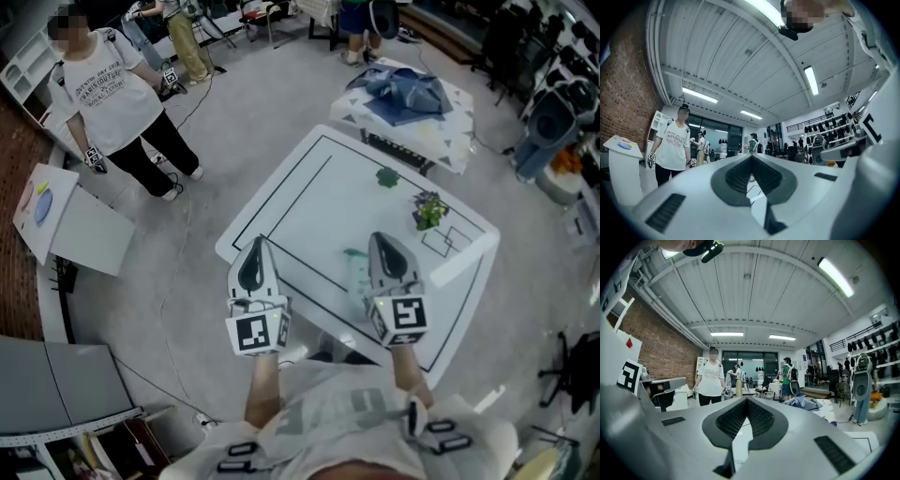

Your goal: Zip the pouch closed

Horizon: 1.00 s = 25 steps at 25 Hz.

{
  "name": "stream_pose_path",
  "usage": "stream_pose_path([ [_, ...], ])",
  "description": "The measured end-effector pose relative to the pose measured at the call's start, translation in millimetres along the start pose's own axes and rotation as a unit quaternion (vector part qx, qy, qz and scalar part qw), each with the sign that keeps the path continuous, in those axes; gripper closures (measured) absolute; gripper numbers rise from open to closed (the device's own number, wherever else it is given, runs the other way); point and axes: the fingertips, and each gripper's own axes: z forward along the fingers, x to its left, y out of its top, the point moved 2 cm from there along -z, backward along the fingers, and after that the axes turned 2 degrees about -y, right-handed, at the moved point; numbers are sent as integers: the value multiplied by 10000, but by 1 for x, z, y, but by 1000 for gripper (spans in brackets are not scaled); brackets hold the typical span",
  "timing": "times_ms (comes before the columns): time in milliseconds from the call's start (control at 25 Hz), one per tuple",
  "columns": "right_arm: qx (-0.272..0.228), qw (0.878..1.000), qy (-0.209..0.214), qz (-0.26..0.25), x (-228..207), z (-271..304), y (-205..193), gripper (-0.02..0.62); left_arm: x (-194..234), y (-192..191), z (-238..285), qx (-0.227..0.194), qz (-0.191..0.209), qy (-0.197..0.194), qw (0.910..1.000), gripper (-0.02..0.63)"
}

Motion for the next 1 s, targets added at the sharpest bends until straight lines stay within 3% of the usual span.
stream_pose_path([
  [440,166,9986,-500,91,-20,12,-11,588,-6,-11,29,149,-43,-246,9996,600],
  [1000,437,9989,-128,52,-18,-4,-25,586,-14,-9,10,118,6,-59,9999,599],
])
